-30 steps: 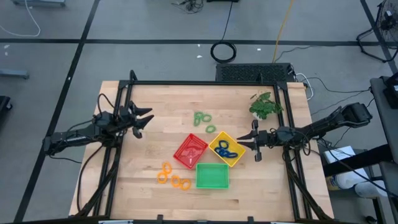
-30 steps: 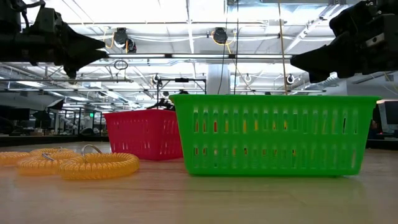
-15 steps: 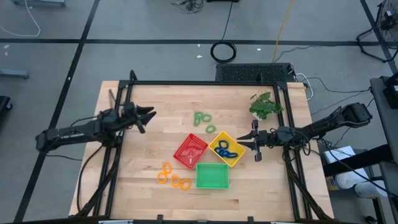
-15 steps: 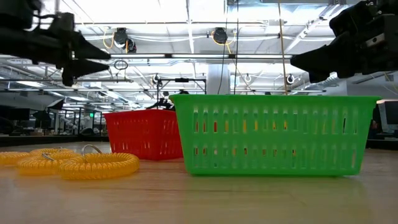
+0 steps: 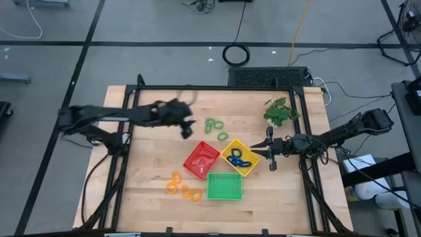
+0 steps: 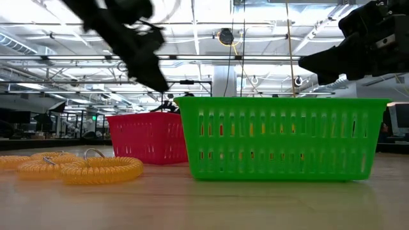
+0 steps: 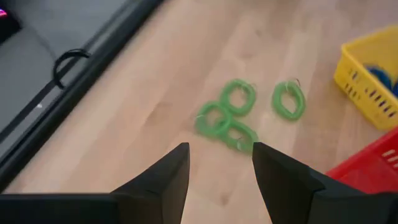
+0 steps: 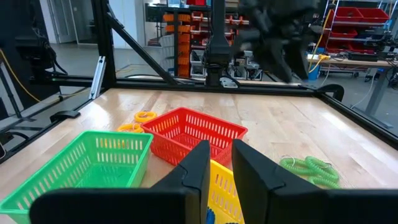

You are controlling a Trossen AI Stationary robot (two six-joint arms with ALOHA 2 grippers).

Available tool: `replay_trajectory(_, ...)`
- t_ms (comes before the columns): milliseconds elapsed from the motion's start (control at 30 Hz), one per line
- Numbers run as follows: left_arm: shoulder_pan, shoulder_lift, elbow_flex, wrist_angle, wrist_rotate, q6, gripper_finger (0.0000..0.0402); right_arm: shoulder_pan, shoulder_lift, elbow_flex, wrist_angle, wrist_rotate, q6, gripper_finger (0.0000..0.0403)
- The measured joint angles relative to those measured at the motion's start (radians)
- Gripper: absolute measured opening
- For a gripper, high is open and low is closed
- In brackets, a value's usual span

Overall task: Sort spring keychains
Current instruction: Put the green spring keychain into the red bin

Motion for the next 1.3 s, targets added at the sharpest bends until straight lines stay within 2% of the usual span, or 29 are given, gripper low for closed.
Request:
replay_trajectory(133,-0.016,0.202,0.15,-0.007,0.057,0.168,0.0184,0.0,0.0,0.0,0.0,0.0,0.0,0.0057)
replay_trajectory(233,-0.019,0.315,0.222,-0.006,0.05,0.253,0.0184,0.0,0.0,0.0,0.0,0.0,0.0,0.0057)
replay_trajectory(500,0.022,0.517,0.32,-0.003,0.022,0.271,0.0184,0.0,0.0,0.0,0.0,0.0,0.0,0.0057)
replay_trajectory(633,0.041,0.561,0.323,0.0,0.016,0.272,0.0184,0.0,0.0,0.0,0.0,0.0,0.0,0.0057)
replay_trajectory(867,0.059,0.602,0.325,-0.02,0.075,0.271,0.0184,0.0,0.0,0.0,0.0,0.0,0.0,0.0057)
replay_trajectory(1200,0.076,0.616,0.325,-0.02,0.077,0.255,0.0183,0.0,0.0,0.0,0.003,0.0,0.0,0.0057)
replay_trajectory(1300,0.076,0.616,0.325,-0.019,0.078,0.253,0.0168,0.0,0.0,0.0,0.0,0.0,0.0,0.0057)
